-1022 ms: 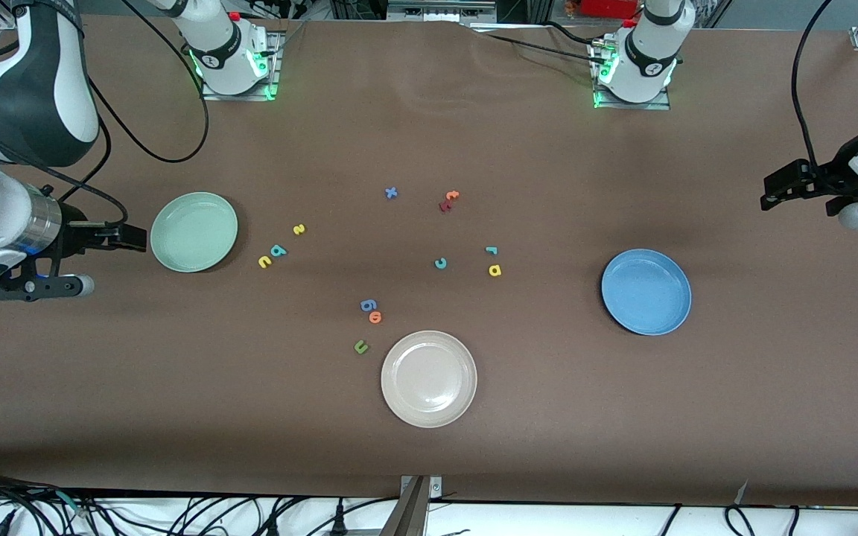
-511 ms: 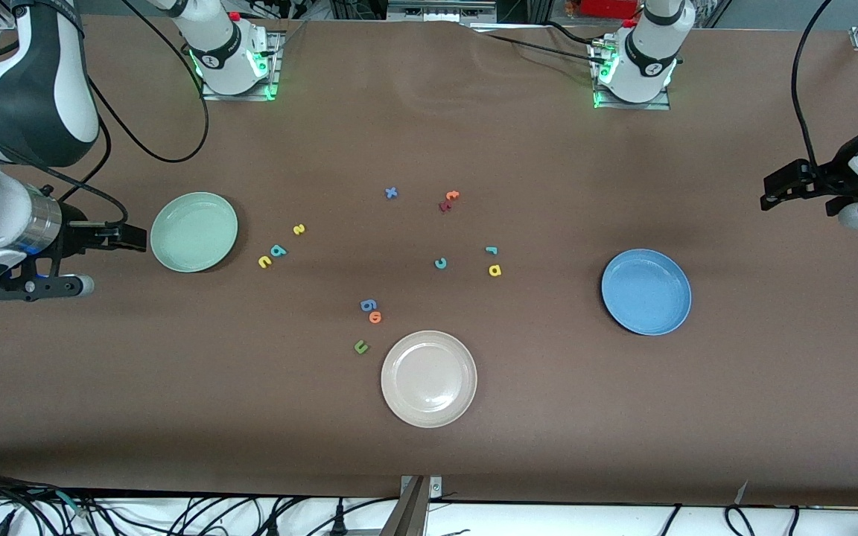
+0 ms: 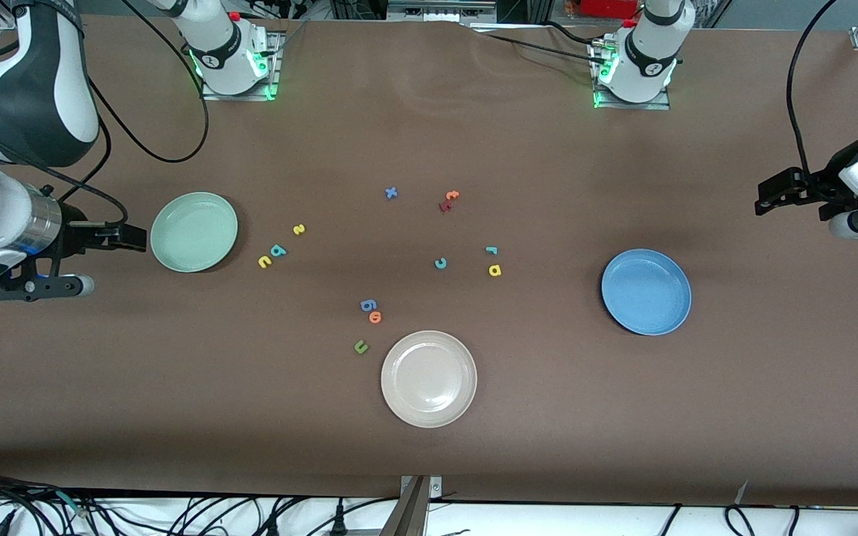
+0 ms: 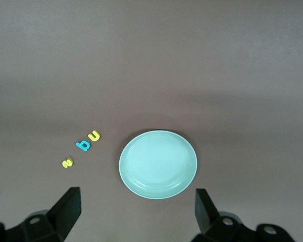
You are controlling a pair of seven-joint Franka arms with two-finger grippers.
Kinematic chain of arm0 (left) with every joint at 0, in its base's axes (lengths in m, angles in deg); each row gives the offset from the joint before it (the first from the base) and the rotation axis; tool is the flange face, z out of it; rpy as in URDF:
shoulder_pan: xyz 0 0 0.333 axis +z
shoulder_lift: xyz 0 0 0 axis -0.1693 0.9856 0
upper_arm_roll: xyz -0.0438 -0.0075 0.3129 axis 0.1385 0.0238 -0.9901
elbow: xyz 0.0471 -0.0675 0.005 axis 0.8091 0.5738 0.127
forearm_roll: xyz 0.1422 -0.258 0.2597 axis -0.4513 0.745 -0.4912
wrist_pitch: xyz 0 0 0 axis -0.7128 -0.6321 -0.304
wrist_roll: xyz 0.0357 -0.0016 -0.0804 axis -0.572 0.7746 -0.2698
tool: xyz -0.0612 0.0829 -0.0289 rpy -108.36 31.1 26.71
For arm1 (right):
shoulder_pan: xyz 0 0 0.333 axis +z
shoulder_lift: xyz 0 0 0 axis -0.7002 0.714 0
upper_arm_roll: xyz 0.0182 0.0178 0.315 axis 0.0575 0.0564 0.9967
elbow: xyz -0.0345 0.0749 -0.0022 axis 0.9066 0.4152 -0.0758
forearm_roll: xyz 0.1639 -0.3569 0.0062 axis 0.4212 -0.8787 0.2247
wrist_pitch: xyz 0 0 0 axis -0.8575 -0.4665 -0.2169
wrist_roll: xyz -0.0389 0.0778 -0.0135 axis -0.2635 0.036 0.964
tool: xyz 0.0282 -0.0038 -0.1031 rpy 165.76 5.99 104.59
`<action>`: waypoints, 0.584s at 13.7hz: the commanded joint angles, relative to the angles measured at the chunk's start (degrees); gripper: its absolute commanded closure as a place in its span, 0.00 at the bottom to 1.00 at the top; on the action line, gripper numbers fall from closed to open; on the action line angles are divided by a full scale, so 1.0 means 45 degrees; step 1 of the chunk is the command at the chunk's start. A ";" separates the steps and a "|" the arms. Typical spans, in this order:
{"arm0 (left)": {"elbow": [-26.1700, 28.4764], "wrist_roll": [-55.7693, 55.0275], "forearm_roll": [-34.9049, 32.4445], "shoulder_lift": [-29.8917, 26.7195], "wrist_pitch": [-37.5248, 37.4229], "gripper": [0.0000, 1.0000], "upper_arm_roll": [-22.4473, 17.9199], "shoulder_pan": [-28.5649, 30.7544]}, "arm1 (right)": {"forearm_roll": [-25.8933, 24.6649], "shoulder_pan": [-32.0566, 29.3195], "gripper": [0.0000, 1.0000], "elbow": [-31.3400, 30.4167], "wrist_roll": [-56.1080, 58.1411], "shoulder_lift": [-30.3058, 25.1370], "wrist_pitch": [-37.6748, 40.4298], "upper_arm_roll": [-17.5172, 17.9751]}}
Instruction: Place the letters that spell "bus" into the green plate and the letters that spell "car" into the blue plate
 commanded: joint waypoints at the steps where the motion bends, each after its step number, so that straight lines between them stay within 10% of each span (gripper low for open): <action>1: 0.0013 0.0160 -0.0204 -0.0038 0.0097 0.00 -0.0036 -0.0082 | 0.0239 -0.0043 0.00 -0.0200 -0.0111 -0.0242 0.0080 0.0022; 8: -0.0006 0.0179 -0.0184 0.0292 0.0097 0.00 -0.0017 -0.0024 | 0.0239 0.0404 0.01 -0.0180 -0.3052 -0.0203 0.0372 0.0100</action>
